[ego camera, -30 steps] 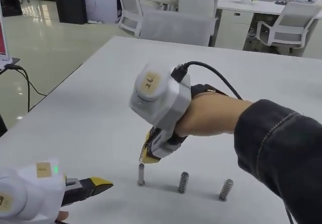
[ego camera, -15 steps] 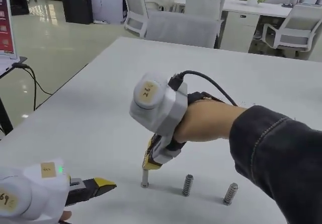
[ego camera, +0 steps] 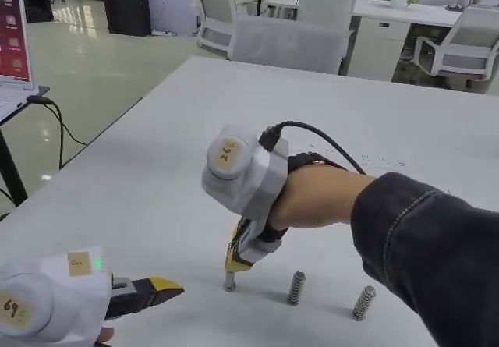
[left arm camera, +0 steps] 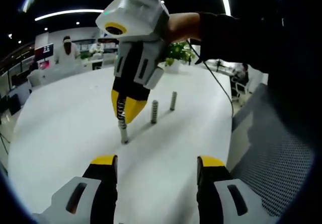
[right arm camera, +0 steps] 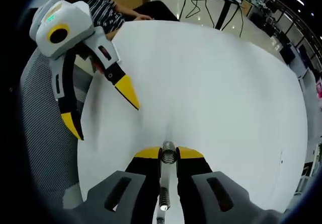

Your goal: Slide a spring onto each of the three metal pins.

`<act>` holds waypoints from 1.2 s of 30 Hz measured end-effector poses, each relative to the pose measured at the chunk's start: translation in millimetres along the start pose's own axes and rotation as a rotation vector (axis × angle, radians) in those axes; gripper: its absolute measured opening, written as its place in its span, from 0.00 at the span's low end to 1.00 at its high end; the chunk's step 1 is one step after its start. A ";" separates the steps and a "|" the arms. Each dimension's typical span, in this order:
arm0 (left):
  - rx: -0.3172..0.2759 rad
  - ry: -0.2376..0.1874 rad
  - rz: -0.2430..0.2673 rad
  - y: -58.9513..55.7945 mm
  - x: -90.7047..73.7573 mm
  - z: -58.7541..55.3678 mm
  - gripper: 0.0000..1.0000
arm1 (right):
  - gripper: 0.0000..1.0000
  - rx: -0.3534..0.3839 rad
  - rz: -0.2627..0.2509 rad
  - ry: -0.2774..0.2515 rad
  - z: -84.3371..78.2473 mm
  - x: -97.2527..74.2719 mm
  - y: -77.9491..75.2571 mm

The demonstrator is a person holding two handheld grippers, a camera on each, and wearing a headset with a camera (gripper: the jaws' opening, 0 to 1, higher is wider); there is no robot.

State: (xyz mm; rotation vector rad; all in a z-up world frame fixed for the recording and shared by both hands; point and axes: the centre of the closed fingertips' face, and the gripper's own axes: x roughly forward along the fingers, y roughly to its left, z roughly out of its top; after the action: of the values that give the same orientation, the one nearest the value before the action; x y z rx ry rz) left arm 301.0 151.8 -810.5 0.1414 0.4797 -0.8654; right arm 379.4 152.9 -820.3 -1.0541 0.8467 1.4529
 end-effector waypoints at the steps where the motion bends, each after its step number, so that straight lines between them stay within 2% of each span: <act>1: 0.000 0.000 0.000 -0.1 -0.1 0.0 0.59 | 0.08 0.001 0.002 0.003 -0.7 1.3 0.2; 8: -0.002 0.001 0.003 0.7 -1.4 0.0 0.59 | 0.08 0.012 0.028 0.027 -7.2 13.7 7.4; 13: -0.004 0.004 0.003 0.3 -1.9 -1.2 0.58 | 0.08 0.010 0.042 0.083 -20.1 18.9 12.3; 16: -0.003 0.004 0.000 -0.3 -1.6 -1.0 0.58 | 0.08 0.009 0.036 0.098 -26.1 20.7 12.6; 24: -0.001 0.007 -0.003 -0.4 -1.1 -1.8 0.58 | 0.08 0.051 0.035 0.105 -32.5 21.0 11.7; 36: 0.001 0.008 -0.006 -0.6 -0.5 -2.0 0.58 | 0.09 0.049 0.035 0.100 -34.6 26.8 12.7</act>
State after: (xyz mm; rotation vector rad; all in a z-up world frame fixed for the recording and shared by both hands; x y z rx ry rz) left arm 299.5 152.4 -812.0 0.1445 0.4876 -0.8707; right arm 372.0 128.5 -858.0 -1.0874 0.9718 1.4107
